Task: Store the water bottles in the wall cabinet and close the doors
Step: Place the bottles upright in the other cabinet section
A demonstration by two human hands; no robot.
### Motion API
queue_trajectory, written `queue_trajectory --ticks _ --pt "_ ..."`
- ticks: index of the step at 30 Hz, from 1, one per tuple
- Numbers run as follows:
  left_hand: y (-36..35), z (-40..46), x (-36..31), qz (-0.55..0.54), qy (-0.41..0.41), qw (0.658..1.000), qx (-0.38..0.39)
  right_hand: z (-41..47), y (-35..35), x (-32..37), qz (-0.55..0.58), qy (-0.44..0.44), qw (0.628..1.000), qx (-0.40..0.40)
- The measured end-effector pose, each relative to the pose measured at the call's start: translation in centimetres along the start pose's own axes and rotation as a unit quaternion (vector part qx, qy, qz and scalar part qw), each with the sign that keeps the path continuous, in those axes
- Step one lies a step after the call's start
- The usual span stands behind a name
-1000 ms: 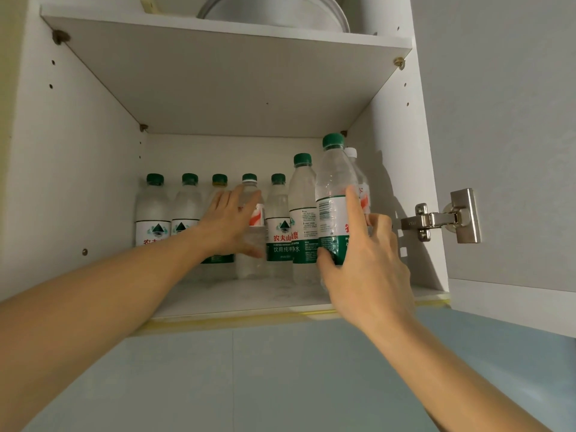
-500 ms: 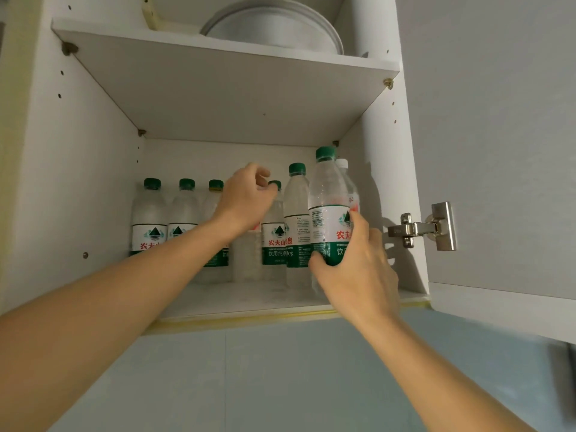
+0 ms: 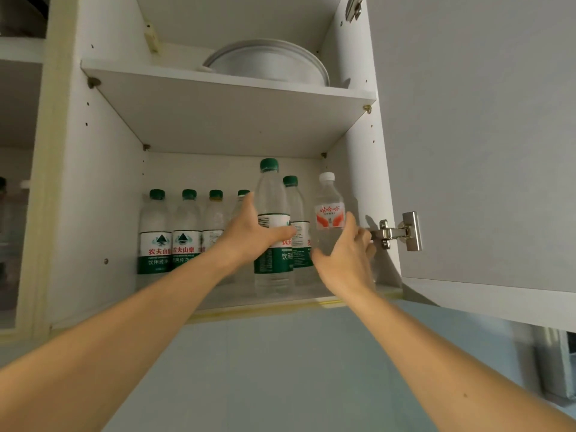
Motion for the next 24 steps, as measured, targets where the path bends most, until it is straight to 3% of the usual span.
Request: queue_trajectory --ticks 6,15,20,24 --pt "3.9 -1.4 2.4 0.039 0.027 0.997 -0.063 2.4 -0.6 -0.7 0.069 -0.131 0.982 0.121" --pt "11.3 -2.2 7.3 0.141 0.105 0.965 -0.192 2.7 -0.9 -1.7 0.049 -0.110 0.986 0.119" --pt "11.7 -2.5 8.8 0.180 0.142 0.953 -0.198 2.4 -0.7 -1.5 0.051 -0.110 0.986 0.114" --pt "10.1 -3.3 6.5 0.262 0.039 0.919 -0.292 2.4 -0.7 -1.6 0.061 -0.114 0.986 0.108"
Point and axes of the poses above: each hand's wrist, its own z-axis towards the middle knuckle, its own y-axis out of the back of the hand, x = y × z, the point moved 4 cm from there along z, towards the middle knuckle, and after that the axes turned 3 degrees about y, right-handed, at the moved point
